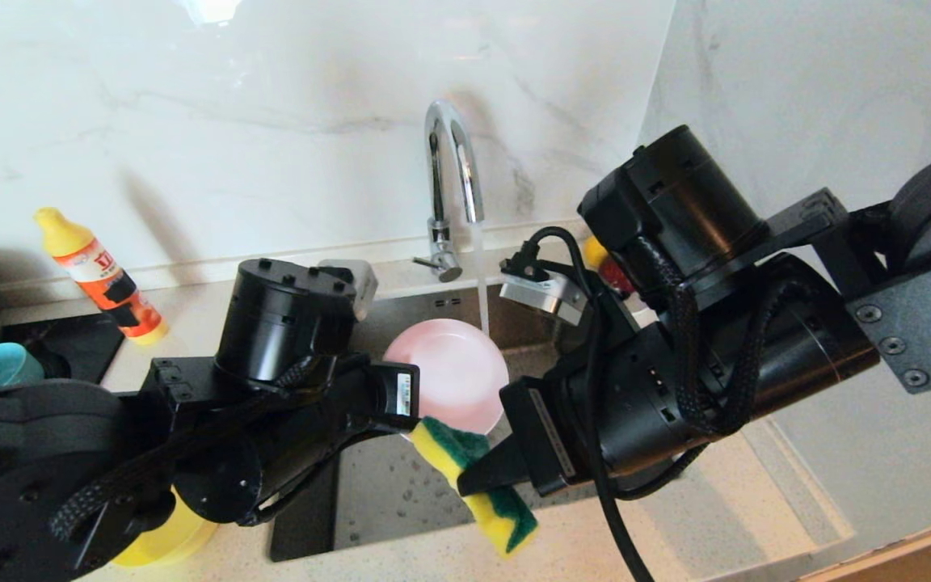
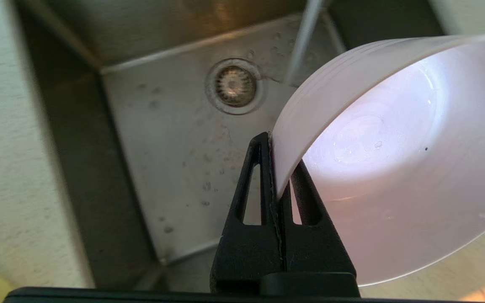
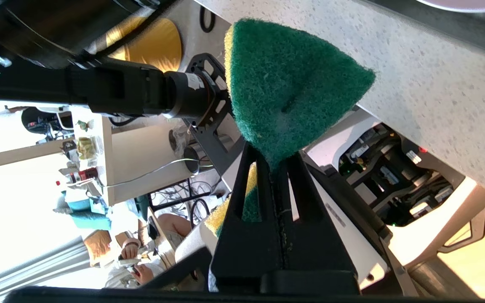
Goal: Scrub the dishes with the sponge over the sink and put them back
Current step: Wipe the bowl
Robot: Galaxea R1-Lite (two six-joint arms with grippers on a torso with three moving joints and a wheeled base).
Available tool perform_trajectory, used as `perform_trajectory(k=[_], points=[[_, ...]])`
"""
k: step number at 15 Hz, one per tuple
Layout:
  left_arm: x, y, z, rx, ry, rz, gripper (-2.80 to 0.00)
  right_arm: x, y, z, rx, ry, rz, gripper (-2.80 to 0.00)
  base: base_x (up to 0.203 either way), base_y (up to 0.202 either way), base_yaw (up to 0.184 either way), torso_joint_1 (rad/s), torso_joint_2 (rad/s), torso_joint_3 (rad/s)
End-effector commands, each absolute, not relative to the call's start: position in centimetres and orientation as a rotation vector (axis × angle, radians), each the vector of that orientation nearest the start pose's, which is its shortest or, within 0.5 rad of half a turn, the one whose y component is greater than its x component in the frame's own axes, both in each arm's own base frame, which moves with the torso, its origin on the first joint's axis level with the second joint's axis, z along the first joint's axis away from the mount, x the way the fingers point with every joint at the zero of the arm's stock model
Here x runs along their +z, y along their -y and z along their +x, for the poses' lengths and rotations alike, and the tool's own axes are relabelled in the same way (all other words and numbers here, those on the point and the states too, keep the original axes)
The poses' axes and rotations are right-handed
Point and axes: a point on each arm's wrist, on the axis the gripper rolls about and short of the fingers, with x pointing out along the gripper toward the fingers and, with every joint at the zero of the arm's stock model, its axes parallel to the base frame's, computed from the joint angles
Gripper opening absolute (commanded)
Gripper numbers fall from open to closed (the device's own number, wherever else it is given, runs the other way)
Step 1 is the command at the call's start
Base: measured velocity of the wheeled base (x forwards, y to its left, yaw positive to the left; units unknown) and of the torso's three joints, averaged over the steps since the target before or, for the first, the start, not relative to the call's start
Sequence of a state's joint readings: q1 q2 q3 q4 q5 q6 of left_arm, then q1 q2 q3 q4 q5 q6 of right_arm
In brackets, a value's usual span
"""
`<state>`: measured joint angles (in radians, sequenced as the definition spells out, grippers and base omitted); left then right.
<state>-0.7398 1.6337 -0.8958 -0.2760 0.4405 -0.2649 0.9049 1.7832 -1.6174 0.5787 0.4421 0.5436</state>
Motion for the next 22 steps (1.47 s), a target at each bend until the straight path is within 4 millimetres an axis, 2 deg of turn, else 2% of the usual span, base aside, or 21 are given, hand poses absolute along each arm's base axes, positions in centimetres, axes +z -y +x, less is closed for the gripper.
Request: perform_trajectory(k=[1, 4, 8, 11, 16, 19, 22], points=[[18.7, 19.3, 22.7, -0.205, -0.413, 0.005, -2.80, 26.5, -26.6, 19.5, 1.020, -1.118, 0.251, -2.80, 0.000, 0.000, 0.000, 0.000, 0.00, 0.000], [19.2, 19.5, 23.0, -0.192, -0.333, -0.049, -2.80, 25.8, -26.9, 20.0, 0.995, -1.134, 0.245, -2.80, 0.000, 0.000, 0.000, 0.000, 0.00, 0.000], [19.6, 19.4, 22.8, -0.196, -0.323, -0.058, -2.80, 25.1, -27.4, 20.6, 0.956, -1.160, 0.271, -2.80, 0.000, 0.000, 0.000, 0.000, 0.00, 0.000], [19.1, 19.2, 22.6, -0.196, -0.336, -0.052, -2.80, 24.9, -27.4, 21.8, 0.932, -1.154, 0.290, -2.80, 0.000, 0.000, 0.000, 0.000, 0.00, 0.000], [20.1, 18.7, 22.1, -0.201, -0.312, -0.095, -2.80, 25.1, -26.4, 23.0, 0.898, -1.139, 0.316, -2.80, 0.000, 0.000, 0.000, 0.000, 0.00, 0.000], [19.6, 18.7, 22.1, -0.194, -0.322, -0.108, -2.80, 25.9, -25.8, 22.6, 0.908, -1.118, 0.326, -2.80, 0.000, 0.000, 0.000, 0.000, 0.00, 0.000], [19.3, 18.7, 22.0, -0.200, -0.290, -0.130, -2.80, 25.9, -26.0, 22.8, 0.911, -1.114, 0.327, -2.80, 0.000, 0.000, 0.000, 0.000, 0.00, 0.000]])
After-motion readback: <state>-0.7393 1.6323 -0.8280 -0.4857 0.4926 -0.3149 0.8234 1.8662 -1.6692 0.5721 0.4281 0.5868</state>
